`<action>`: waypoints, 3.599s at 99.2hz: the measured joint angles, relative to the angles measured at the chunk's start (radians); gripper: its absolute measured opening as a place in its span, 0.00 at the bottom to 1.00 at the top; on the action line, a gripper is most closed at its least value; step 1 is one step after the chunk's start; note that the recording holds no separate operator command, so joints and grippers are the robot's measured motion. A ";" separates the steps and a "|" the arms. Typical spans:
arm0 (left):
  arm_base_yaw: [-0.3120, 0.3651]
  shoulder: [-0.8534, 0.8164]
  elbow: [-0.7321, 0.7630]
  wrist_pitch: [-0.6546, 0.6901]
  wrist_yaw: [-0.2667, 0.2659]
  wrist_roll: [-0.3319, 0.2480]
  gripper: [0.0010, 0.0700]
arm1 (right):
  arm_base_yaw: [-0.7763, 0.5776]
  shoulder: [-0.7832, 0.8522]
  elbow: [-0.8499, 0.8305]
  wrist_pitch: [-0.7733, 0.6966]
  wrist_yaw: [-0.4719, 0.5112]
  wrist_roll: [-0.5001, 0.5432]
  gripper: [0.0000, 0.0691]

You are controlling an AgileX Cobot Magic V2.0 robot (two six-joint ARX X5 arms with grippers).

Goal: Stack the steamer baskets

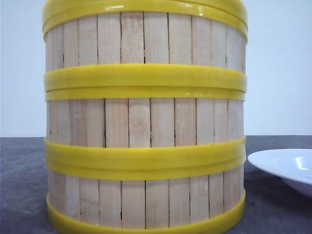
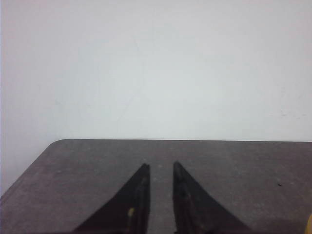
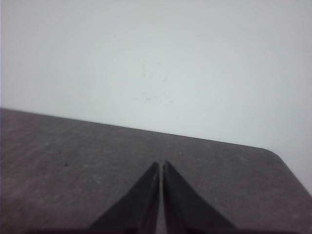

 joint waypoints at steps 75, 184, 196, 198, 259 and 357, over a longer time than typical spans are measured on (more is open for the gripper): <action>-0.001 0.000 0.001 0.000 0.000 0.000 0.09 | -0.207 0.005 -0.262 0.228 -0.286 0.131 0.01; 0.137 -0.004 -0.169 0.134 0.206 -0.145 0.09 | -0.207 0.005 -0.262 0.229 -0.286 0.131 0.01; 0.243 -0.009 -0.387 0.320 0.451 -0.142 0.09 | -0.207 0.005 -0.262 0.229 -0.286 0.131 0.01; 0.261 -0.009 -0.423 0.358 0.485 -0.143 0.09 | -0.207 0.005 -0.262 0.229 -0.286 0.131 0.01; 0.563 -0.075 -0.981 0.895 0.625 -0.262 0.09 | -0.207 0.005 -0.262 0.229 -0.286 0.131 0.01; 0.582 -0.074 -0.981 0.935 0.629 -0.239 0.09 | -0.207 0.005 -0.262 0.230 -0.286 0.131 0.01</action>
